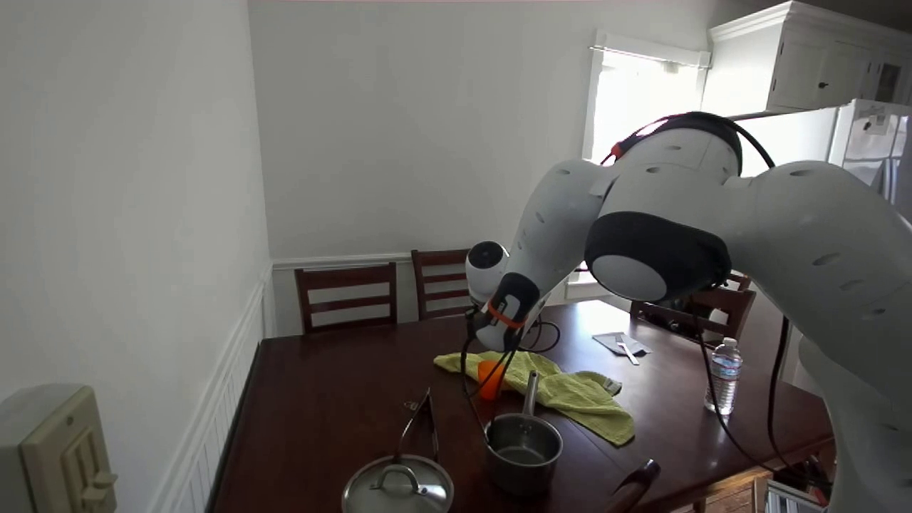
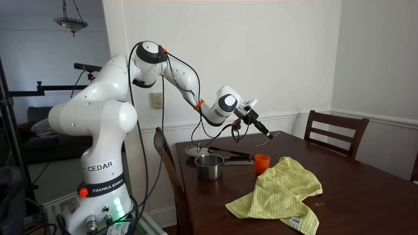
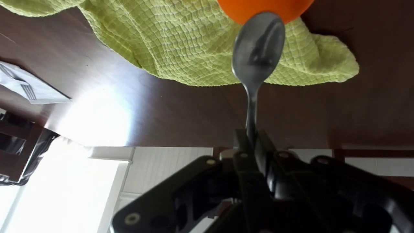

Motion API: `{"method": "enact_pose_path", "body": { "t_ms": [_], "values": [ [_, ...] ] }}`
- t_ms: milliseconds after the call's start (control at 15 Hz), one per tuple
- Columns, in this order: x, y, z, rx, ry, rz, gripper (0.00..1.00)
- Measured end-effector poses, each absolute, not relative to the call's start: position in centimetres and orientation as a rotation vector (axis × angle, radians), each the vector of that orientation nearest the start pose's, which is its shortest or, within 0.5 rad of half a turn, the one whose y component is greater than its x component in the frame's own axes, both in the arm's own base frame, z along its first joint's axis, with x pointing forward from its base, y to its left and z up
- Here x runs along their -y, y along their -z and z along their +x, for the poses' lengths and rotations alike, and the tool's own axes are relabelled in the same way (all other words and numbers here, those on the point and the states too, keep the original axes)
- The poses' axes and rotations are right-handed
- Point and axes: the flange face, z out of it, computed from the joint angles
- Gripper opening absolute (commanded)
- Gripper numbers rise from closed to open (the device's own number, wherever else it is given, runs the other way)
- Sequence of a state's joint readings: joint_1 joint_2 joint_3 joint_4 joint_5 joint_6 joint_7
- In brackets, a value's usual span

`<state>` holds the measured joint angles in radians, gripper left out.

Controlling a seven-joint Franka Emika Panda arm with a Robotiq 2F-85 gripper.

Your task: Put the teaspoon in the orange cup

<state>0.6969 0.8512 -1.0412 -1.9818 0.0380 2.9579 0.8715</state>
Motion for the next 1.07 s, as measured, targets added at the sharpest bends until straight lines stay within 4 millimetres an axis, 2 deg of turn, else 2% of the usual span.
{"method": "enact_pose_path", "body": {
  "t_ms": [600,1067],
  "values": [
    [14.9,-23.1,64.0,-1.531,1.076,-3.188,0.02],
    [14.7,-22.1,65.4,-1.591,1.087,-3.220,0.02]
  ]
}}
